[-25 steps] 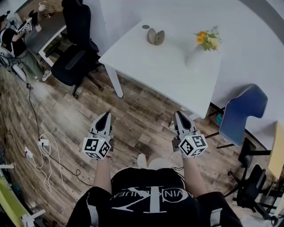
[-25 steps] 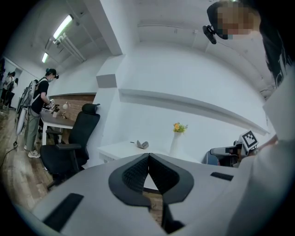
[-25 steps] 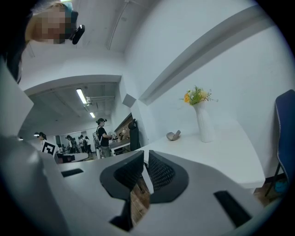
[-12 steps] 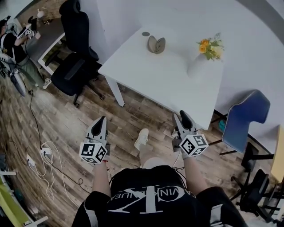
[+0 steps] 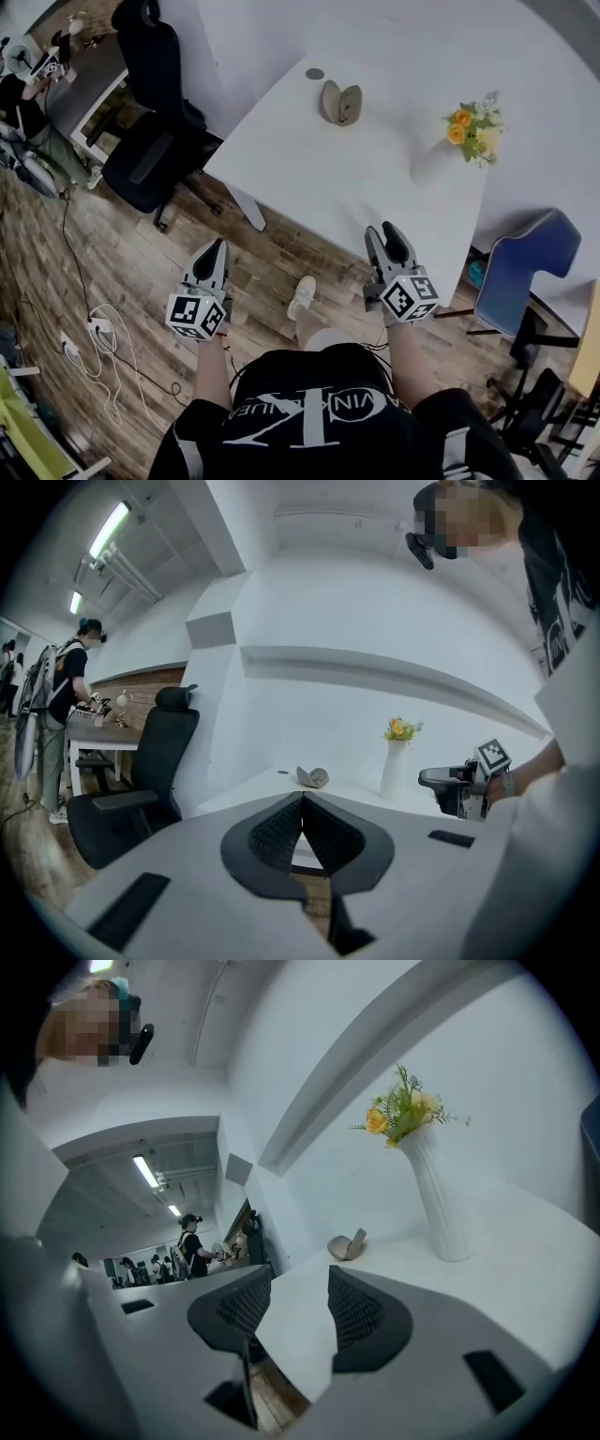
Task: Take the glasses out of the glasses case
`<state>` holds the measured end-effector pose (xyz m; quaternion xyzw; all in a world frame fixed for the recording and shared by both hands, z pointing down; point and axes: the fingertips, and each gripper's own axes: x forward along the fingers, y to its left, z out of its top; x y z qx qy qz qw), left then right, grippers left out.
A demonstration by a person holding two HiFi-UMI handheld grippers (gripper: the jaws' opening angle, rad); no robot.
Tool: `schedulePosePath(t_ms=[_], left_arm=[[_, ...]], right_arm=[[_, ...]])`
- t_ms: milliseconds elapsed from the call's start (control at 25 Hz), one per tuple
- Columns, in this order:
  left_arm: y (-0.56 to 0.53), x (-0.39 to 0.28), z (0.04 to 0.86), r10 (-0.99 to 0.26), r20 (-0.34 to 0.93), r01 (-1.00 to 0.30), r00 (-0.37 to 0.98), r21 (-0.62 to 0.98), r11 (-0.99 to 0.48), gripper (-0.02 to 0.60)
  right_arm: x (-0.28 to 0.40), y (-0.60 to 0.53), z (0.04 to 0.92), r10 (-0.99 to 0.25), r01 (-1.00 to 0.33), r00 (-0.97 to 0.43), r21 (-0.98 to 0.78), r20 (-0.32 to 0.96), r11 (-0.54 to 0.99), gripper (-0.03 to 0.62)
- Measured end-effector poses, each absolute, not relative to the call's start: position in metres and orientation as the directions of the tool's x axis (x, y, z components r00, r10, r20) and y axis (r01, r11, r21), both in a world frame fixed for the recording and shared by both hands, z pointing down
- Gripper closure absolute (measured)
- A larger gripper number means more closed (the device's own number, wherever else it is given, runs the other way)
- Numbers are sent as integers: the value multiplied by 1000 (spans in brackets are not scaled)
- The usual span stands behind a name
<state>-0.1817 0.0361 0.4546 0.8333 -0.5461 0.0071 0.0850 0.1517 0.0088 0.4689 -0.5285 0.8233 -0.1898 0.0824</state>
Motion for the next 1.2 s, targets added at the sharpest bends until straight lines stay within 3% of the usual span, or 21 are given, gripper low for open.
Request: schedulePosePath(t_ms=[680, 1200], left_arm=[[-127, -185, 456, -877, 145, -886, 458, 150, -438, 566], [-224, -145, 452, -835, 140, -844, 533, 165, -511, 566]], right_arm=[[130, -137, 478, -897, -850, -424, -397, 123, 347, 415], [135, -200, 495, -884, -851, -437, -395, 164, 347, 416]])
